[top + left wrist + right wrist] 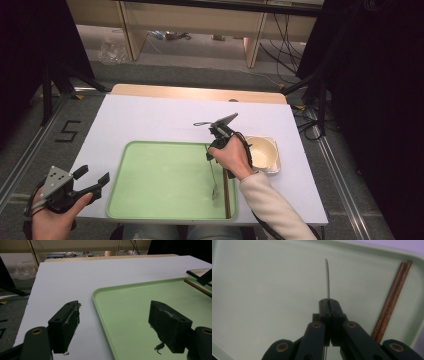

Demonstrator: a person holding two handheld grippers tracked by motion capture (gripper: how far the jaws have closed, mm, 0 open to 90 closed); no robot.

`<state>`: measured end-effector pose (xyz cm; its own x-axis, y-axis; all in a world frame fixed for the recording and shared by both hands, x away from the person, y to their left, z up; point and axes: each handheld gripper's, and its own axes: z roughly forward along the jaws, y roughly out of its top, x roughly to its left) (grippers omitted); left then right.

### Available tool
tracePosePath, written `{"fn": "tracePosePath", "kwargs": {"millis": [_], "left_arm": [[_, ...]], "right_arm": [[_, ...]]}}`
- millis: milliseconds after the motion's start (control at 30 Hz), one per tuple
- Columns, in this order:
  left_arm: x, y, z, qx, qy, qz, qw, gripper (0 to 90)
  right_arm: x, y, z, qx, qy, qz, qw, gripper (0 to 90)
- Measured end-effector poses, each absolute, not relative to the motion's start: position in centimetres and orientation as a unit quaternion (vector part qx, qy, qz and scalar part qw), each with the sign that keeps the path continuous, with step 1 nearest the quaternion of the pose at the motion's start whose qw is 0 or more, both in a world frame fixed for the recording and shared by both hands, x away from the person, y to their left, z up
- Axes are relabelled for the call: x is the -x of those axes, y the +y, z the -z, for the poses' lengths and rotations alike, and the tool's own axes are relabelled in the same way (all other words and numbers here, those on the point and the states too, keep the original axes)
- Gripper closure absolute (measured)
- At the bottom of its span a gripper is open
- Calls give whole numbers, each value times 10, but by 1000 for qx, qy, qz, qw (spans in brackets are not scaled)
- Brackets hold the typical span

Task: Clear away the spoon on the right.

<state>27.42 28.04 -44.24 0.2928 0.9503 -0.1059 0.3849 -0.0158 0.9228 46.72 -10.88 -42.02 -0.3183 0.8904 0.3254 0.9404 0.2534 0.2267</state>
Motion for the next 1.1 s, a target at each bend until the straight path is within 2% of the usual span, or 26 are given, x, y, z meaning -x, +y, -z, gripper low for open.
{"fn": "tracePosePath", "kwargs": {"millis": [100,133,167,400,433,600,833,1000,1100], "left_arm": [[-274,280,442,-649,514,-297,476,244],[-274,281,442,-650,514,-297,475,244],[-274,280,442,-649,514,-296,476,244],[-274,280,443,-650,514,-296,476,244],[-274,280,443,-650,514,-296,476,244],[-274,280,442,-649,515,-296,476,244],[-274,281,442,-648,514,-296,477,244],[-274,281,443,-648,514,-296,478,244],[-274,281,442,-648,514,-296,478,244]], "right_arm": [[-466,-105,422,595,-779,184,75,900],[-469,-109,427,560,-803,197,54,900],[-466,-105,425,586,-786,185,73,900],[-466,-101,432,565,-800,190,58,900],[-465,-98,430,581,-790,178,76,900],[-466,-100,437,569,-798,186,65,900],[-465,-96,438,584,-791,163,87,900],[-465,-97,440,573,-800,162,77,900],[-465,-96,441,573,-801,157,76,855]]}}
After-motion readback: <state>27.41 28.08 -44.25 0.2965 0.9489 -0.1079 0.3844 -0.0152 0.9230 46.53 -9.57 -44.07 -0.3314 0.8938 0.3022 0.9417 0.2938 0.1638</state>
